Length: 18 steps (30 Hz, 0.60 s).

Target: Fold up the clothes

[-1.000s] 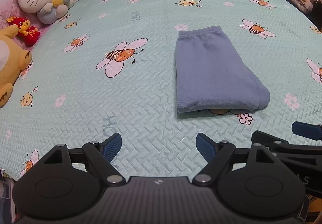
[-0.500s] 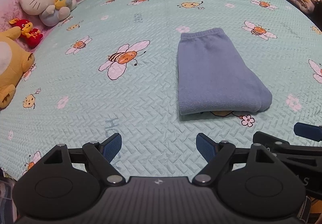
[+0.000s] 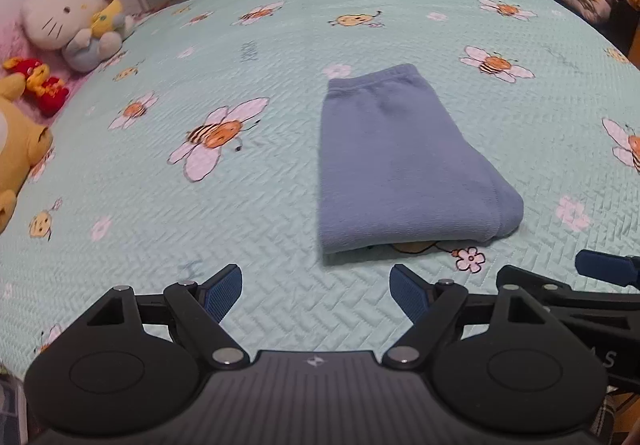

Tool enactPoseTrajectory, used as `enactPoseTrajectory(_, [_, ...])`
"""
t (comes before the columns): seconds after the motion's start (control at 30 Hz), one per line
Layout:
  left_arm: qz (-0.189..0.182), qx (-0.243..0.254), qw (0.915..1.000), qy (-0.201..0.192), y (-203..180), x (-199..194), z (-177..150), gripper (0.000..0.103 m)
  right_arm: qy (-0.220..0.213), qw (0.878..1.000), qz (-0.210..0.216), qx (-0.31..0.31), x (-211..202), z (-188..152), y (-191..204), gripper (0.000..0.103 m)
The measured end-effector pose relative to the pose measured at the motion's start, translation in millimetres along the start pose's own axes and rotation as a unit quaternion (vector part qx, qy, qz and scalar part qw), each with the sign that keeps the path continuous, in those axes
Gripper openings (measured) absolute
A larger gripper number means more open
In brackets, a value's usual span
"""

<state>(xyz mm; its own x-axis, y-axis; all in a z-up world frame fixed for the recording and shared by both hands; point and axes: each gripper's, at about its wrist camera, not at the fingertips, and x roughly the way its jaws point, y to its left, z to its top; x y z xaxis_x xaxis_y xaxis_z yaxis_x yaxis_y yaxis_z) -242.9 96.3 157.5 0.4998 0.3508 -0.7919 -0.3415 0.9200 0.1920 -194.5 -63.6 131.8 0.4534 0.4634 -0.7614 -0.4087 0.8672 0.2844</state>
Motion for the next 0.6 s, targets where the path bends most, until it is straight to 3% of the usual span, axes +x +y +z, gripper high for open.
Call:
enactPoseTrajectory(0.1, [-0.033,0.012,0.9989,-0.031,-18.8,8.2,-2.7,0.082,-0.017,0.999,0.032,0.027,8.6,-7.8,-29.0,0.080])
enactPoseTrajectory(0.17, [-0.076,0.030,0.9950,-0.057,-38.3,15.9,-3.4,0.082,-0.035,0.997,0.043,0.055,11.3,-14.2,-56.3,0.080])
enactPoseTrajectory(0.27, [-0.149,0.053,0.9839,-0.082,-78.3,32.2,1.0,0.083,-0.095,0.989,0.008,0.111,5.6,-25.0,-107.0,0.080])
enactPoseTrajectory(0.33, [-0.194,0.071,0.9737,-0.097,-107.3,43.2,5.2,0.083,-0.141,0.978,-0.044,0.144,0.4,-29.9,-144.7,0.080])
enactPoseTrajectory(0.43, [-0.235,0.108,0.9590,-0.116,-165.1,61.0,19.0,0.083,-0.155,0.963,-0.125,0.182,6.0,-26.0,-200.4,0.080])
enactPoseTrajectory(0.6, [-0.297,0.167,0.9283,-0.149,-258.6,93.5,46.8,0.083,-0.177,0.923,-0.243,0.242,15.8,-16.6,-287.6,0.080])
